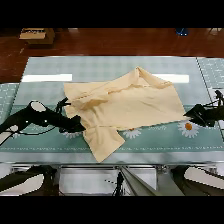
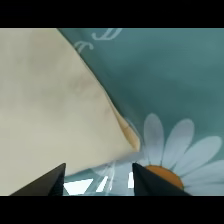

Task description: Fold the shirts.

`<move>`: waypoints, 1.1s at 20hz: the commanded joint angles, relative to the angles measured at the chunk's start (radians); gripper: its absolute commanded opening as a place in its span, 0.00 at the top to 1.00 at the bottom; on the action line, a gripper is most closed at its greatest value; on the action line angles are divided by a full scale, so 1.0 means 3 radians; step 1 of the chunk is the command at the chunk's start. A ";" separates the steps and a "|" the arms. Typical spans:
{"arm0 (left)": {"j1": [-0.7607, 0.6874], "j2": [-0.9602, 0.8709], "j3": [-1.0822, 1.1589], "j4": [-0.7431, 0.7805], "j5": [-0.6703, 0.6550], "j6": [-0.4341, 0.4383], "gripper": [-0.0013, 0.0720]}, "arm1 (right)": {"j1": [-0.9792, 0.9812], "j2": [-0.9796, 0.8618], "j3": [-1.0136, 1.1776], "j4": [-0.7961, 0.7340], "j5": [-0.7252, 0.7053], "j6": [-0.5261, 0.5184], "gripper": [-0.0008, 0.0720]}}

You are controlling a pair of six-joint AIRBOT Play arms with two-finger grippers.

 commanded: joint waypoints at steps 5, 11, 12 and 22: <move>-0.0003 0.0004 0.0010 -0.0104 0.0019 0.0112 0.95 | 0.0107 0.0004 -0.0364 0.0432 -0.0811 -0.0024 0.41; 0.0106 0.0253 0.0553 -0.0273 -0.0052 0.0263 0.95 | 0.0470 0.0361 0.0056 0.0802 -0.0496 -0.0914 0.95; 0.0173 0.0426 0.0824 -0.0273 -0.0075 0.0263 0.95 | 0.0470 0.0515 0.0240 0.0865 -0.0406 -0.1081 0.95; 0.0482 0.1625 0.4524 0.0354 -0.0070 0.0009 0.95 | 0.0470 0.2327 0.2181 0.1779 -0.1296 -0.0795 0.95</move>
